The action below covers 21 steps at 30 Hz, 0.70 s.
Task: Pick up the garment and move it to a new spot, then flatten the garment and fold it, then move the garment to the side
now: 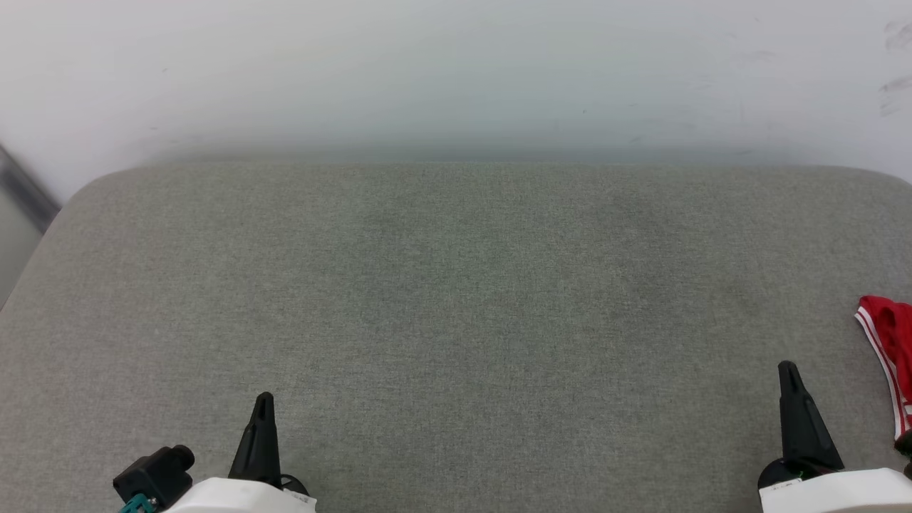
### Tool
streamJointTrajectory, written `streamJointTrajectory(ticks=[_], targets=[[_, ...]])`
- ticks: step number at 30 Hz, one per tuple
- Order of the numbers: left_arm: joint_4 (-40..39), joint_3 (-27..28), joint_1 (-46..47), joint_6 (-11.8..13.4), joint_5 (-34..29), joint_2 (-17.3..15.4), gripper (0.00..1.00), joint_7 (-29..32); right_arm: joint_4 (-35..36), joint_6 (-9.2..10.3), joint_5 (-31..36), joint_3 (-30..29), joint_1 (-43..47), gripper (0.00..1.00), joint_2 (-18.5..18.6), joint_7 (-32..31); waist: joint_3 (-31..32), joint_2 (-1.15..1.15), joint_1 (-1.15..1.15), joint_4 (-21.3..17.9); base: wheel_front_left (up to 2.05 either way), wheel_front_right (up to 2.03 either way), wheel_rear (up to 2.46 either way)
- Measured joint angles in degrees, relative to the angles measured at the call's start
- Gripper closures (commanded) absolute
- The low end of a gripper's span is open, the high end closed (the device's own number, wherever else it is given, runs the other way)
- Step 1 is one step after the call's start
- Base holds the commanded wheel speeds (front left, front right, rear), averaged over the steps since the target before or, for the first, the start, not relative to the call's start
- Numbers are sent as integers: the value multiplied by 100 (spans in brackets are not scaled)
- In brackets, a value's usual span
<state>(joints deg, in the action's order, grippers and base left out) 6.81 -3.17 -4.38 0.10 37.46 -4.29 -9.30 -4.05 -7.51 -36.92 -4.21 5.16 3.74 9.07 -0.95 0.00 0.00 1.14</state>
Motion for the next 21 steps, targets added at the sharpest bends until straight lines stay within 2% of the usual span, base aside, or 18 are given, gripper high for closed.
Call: streamJointTrajectory(ticks=[21], targets=[[192, 157, 266, -213, 1724, -46, 100, 363, -291, 0, -1714, 27, -313, 100, 42, -368, 16, 0, 0, -24, 0, 0, 0]])
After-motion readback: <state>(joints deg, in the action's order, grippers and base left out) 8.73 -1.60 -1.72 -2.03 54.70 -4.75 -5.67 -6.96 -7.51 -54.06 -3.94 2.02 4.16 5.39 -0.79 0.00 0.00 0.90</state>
